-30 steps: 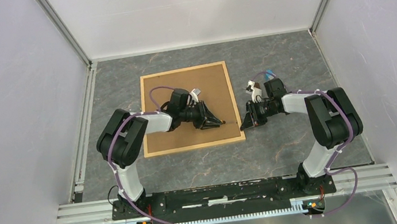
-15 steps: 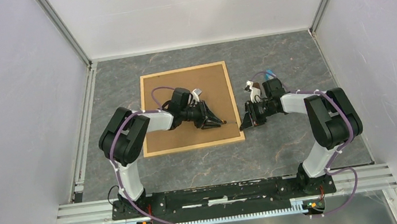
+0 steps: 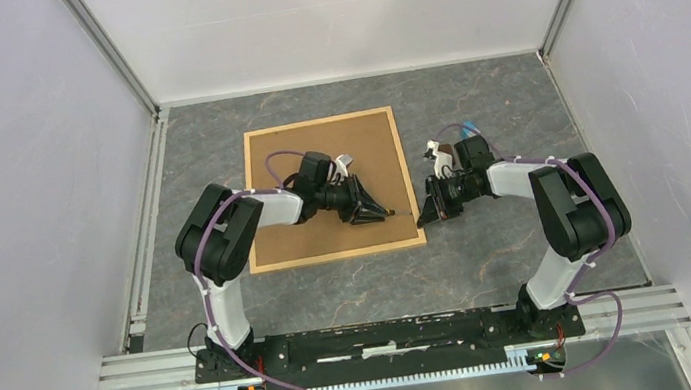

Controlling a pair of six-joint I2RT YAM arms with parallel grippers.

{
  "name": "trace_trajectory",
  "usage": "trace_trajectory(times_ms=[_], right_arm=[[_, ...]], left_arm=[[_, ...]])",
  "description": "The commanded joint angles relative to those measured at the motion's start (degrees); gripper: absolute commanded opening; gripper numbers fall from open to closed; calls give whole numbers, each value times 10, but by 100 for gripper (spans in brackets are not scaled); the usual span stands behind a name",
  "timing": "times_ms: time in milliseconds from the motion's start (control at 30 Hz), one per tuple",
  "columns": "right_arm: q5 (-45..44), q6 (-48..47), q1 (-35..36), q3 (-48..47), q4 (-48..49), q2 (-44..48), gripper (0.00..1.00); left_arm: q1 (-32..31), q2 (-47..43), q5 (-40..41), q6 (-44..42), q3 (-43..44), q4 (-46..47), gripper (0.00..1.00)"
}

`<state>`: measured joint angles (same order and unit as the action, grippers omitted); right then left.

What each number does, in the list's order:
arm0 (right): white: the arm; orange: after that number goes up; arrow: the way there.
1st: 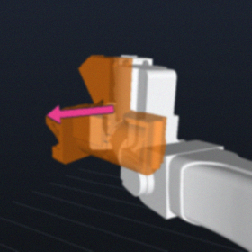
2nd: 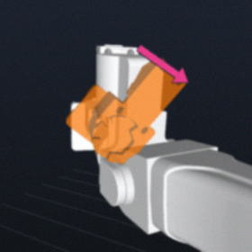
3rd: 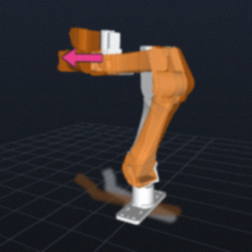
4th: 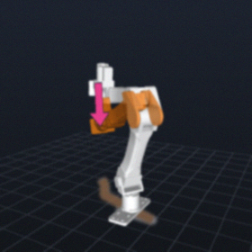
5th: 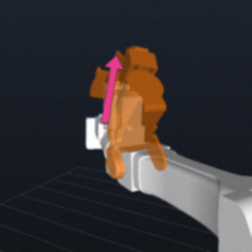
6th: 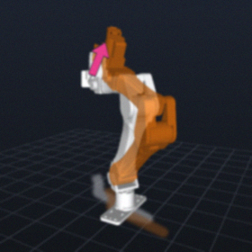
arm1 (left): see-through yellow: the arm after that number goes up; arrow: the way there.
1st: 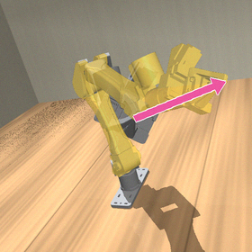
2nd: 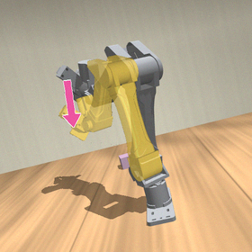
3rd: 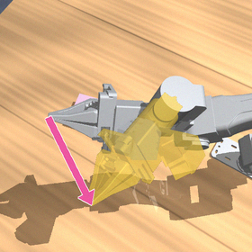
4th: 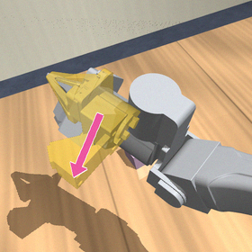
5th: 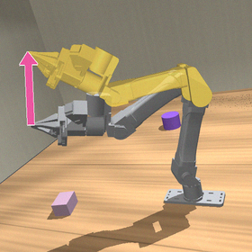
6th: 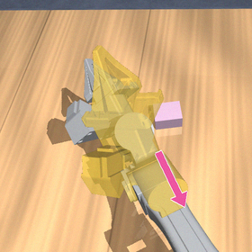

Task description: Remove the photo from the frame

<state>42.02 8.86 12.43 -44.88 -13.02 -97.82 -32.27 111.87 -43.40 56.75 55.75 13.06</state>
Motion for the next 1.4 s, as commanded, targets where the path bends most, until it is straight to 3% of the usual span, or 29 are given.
trace_trajectory(times_ms=[0, 300, 500, 567, 800, 900, 1167, 1367], right_arm=[[-82, -20, 41, 11, 22, -39, 22], [-81, -17, 51, -1, 28, -48, 11], [-82, -18, 50, -12, 21, -57, 9], [-86, -26, 50, -19, 10, -55, 12], [-154, -35, 50, -35, -30, -4, 44], [-174, -21, 50, -36, -28, 17, 53], [-267, 10, 82, -77, -32, 11, 52], [-270, 26, 103, -98, -39, -12, 51]], left_arm=[[-29, 29, 20, -4, 15, -40, 2], [-78, -55, 49, -119, 101, -128, 2], [-99, -74, 77, -159, 131, -188, 2], [-99, -79, 94, -170, 140, -207, 2], [-50, -104, 150, -210, 159, -229, 2], [-35, -101, 142, -216, 177, -228, 2], [24, -133, 146, -225, 153, -235, 2], [63, -166, 157, -252, 129, -254, 2]])
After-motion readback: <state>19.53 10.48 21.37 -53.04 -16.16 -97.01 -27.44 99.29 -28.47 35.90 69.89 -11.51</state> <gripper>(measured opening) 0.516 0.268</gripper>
